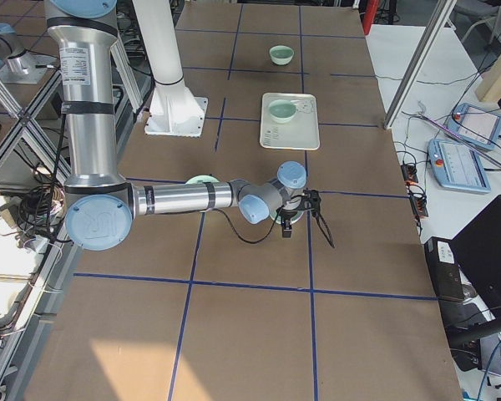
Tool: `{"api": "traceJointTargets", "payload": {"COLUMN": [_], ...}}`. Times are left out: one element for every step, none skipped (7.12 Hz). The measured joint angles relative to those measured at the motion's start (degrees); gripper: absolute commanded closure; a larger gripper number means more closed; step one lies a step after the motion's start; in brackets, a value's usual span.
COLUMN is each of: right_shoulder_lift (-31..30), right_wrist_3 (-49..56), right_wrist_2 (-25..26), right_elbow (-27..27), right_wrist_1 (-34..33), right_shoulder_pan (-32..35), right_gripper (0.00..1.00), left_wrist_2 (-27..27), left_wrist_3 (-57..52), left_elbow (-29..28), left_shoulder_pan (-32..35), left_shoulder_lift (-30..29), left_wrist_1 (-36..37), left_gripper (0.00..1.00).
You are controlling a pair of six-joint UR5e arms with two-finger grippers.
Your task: Stack green bowls together
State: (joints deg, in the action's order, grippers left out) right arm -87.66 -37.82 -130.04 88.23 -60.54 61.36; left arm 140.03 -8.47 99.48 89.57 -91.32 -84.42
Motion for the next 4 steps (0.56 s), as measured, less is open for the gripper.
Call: {"api": "traceJointTargets", "payload": {"right_shoulder_lift": [1.16, 2.08, 2.71, 2.93], "right_wrist_3": [-0.92, -2.51, -3.72, -4.21], "right_wrist_2": [0.27, 0.32, 0.21, -0.14], "right_elbow": [-1.41, -2.03, -2.26, -2.13], "right_wrist_1": [0.05, 0.07, 0.07, 0.07], "right_shoulder_pan": [-0.38, -0.56, -0.66, -0.66], "right_gripper": [1.00, 1.00, 1.00, 1.00], "left_wrist_2": [-0.01, -0.02, -0.02, -0.02], "left_wrist_3": [0.03, 0.09, 0.11, 0.12], "left_elbow": [0.04, 0.10, 0.12, 0.12], "left_shoulder_pan": [0.00, 0.00, -0.01, -0.01], "left_shoulder_lift": [0.00, 0.00, 0.00, 0.00], "left_wrist_1": [-0.13, -0.29, -0.35, -0.38], "left_gripper": [0.00, 0.00, 0.00, 0.00]}}
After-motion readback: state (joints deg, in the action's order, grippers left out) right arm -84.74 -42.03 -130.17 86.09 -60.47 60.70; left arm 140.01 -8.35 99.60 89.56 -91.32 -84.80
